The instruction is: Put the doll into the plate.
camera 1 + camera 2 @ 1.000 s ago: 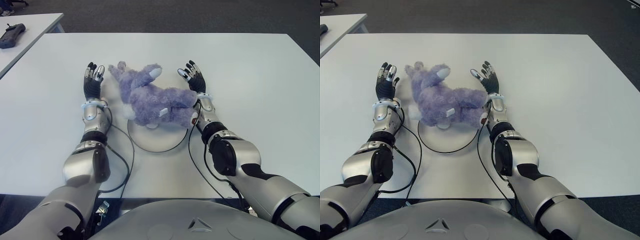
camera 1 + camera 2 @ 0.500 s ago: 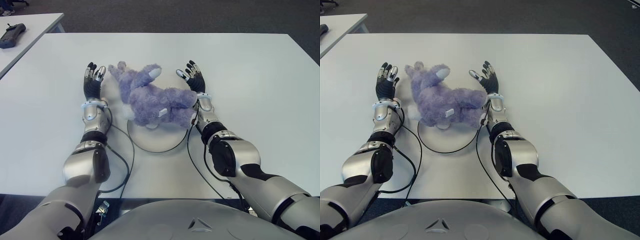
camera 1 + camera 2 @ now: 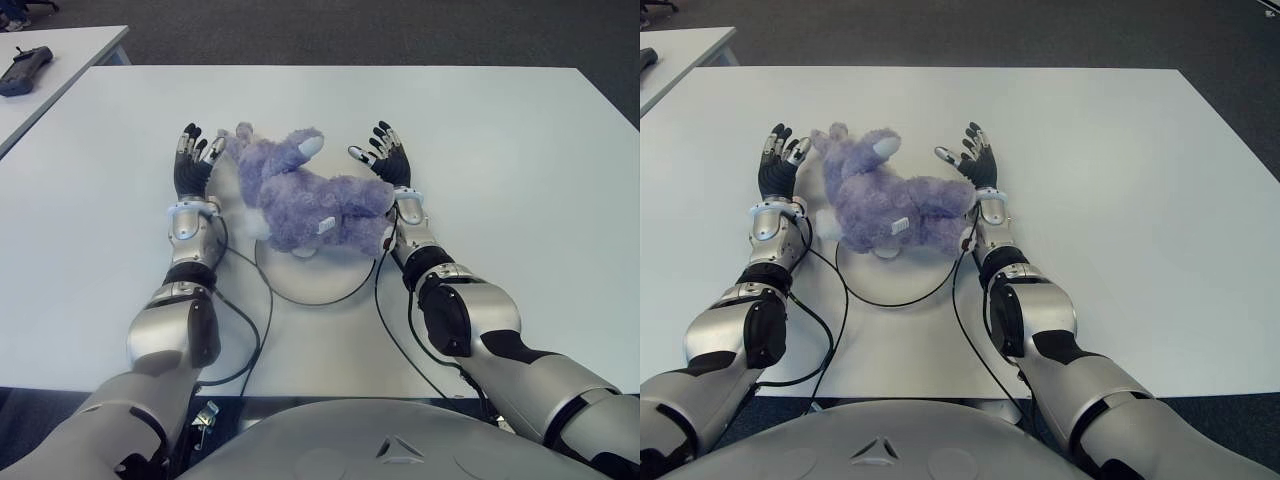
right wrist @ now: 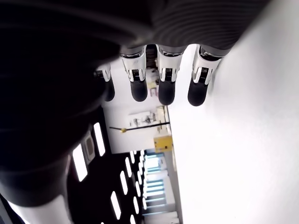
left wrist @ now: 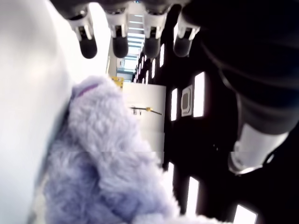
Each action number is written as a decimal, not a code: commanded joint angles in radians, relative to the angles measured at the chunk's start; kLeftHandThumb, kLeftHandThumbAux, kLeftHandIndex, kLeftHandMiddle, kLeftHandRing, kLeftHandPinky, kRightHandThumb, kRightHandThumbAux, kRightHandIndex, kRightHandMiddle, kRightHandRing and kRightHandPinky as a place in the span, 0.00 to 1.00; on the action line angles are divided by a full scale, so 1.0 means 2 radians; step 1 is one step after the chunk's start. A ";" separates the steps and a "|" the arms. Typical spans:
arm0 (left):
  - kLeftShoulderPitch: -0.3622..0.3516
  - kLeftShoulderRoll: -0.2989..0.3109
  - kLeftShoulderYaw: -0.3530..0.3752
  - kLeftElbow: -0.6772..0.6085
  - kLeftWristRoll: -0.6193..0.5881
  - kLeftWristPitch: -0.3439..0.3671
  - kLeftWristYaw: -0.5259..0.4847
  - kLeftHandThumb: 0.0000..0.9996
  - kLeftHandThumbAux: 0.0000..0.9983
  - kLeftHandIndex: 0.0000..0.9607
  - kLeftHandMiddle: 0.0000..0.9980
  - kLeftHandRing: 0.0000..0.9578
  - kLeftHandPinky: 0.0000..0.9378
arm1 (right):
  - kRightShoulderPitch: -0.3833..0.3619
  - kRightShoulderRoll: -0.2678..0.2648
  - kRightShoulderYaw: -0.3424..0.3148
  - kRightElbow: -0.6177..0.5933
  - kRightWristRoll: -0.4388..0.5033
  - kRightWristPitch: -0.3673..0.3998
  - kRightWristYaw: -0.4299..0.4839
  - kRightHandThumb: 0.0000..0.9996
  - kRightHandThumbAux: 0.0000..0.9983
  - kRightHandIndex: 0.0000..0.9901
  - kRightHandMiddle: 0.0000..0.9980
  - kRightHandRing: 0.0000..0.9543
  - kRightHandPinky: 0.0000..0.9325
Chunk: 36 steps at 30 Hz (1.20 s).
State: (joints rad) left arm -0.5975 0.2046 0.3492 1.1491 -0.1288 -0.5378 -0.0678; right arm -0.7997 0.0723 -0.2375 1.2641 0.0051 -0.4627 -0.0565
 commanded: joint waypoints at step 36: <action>0.157 -0.080 -0.010 0.069 0.031 -0.024 0.091 0.09 0.91 0.11 0.12 0.12 0.16 | 0.122 0.055 -0.018 0.046 0.011 0.008 -0.002 0.05 0.95 0.14 0.18 0.17 0.19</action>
State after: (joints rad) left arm -0.5889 0.2020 0.3291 1.1423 -0.0578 -0.5754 0.0734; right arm -0.7852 0.0729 -0.2533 1.2554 0.0090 -0.5070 -0.0305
